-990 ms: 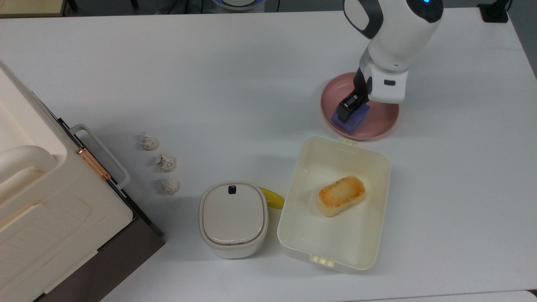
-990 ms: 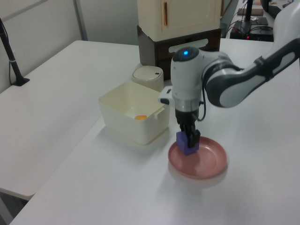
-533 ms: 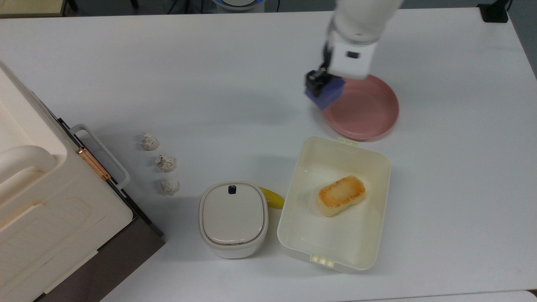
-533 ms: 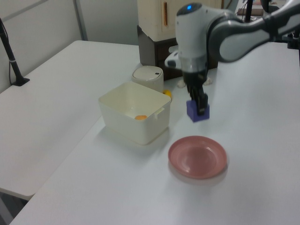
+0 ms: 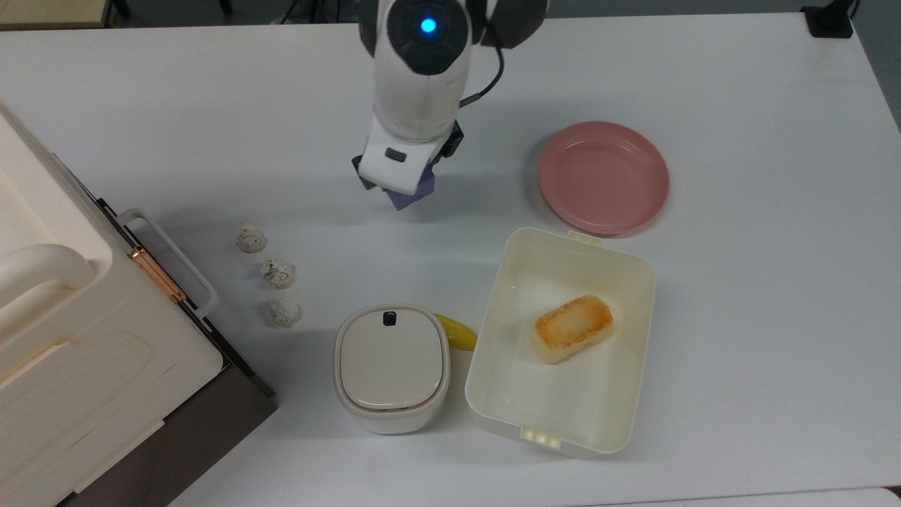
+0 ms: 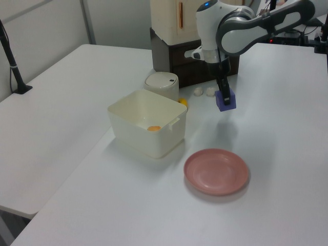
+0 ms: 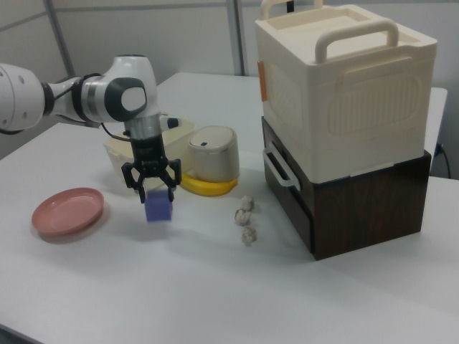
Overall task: Put the cube on the table
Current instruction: 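Lower the purple cube onto the bare table and open the gripper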
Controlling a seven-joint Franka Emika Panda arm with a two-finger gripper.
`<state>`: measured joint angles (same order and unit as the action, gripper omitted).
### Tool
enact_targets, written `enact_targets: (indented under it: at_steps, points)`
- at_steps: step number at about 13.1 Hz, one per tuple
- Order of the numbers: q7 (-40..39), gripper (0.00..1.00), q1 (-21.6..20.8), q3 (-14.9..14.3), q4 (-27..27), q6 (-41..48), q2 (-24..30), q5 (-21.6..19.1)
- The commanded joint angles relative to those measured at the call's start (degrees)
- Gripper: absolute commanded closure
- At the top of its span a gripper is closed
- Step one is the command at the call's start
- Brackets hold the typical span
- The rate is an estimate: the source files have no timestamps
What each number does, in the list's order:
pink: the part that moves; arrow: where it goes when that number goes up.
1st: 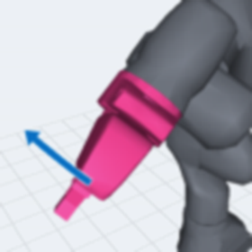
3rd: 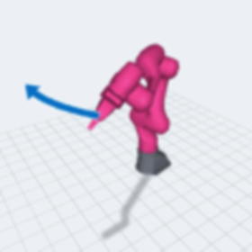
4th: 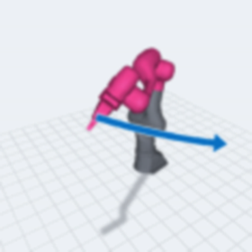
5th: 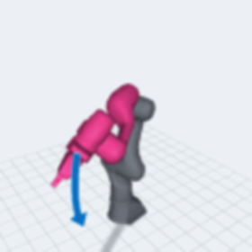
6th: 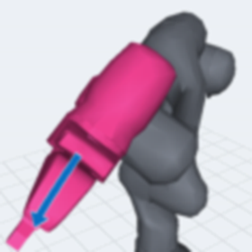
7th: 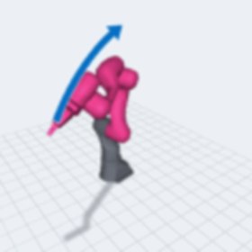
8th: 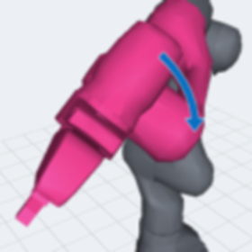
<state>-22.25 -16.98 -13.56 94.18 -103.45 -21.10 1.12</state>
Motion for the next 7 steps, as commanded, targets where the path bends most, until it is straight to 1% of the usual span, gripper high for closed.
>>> enact_targets:
  at_steps: [1,2,3,5,6,7]
  points:
    - [3.85,0.00,-0.07,-0.32,0.75,0.26,3.59,-1.21]
    - [7.36,0.00,0.62,-0.32,0.31,0.44,5.26,-1.21]
    - [13.74,0.00,2.28,0.20,0.05,0.61,7.72,-1.38]
    - [21.25,0.00,3.96,0.38,0.04,0.70,10.89,-1.12]
    - [23.11,0.00,5.80,0.47,0.13,1.40,13.25,-1.12]
    - [22.78,0.00,7.99,1.08,0.13,4.28,15.11,-1.12]
